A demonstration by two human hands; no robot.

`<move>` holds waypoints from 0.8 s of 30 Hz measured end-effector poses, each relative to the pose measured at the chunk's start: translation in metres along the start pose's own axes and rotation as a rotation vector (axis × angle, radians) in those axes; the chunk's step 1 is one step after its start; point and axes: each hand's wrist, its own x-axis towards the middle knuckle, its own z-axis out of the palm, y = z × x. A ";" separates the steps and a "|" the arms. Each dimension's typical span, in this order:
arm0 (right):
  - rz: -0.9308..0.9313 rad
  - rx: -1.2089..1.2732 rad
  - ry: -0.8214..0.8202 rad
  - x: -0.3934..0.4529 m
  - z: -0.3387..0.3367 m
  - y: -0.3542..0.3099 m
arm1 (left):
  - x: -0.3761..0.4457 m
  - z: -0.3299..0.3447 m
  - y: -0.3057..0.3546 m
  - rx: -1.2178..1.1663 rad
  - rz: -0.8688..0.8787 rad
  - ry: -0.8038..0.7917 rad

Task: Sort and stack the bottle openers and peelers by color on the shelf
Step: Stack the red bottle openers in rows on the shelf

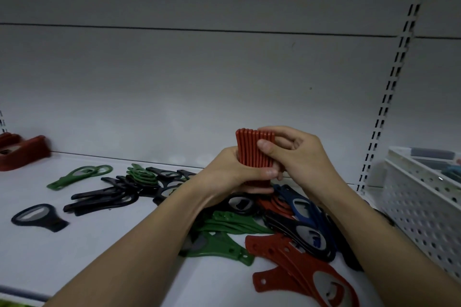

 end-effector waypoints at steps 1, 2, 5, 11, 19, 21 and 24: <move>-0.014 -0.002 -0.004 0.000 0.000 -0.002 | 0.000 0.000 0.000 0.017 0.009 0.002; -0.031 -0.018 -0.013 -0.001 0.000 -0.003 | 0.000 0.000 0.000 0.038 0.014 0.005; -0.109 -0.219 -0.028 -0.005 0.005 -0.005 | 0.001 0.001 -0.001 0.134 0.030 0.019; -0.211 -0.359 0.087 -0.008 0.015 -0.002 | 0.004 0.004 0.003 0.296 0.111 0.088; -0.231 -0.384 0.123 -0.005 0.013 0.001 | 0.002 0.003 0.003 0.277 0.059 0.048; -0.217 -0.352 0.113 -0.006 0.013 0.000 | 0.002 0.002 0.003 0.262 0.055 0.052; -0.213 -0.301 0.080 -0.008 0.012 -0.008 | -0.001 0.000 0.004 0.215 0.046 0.081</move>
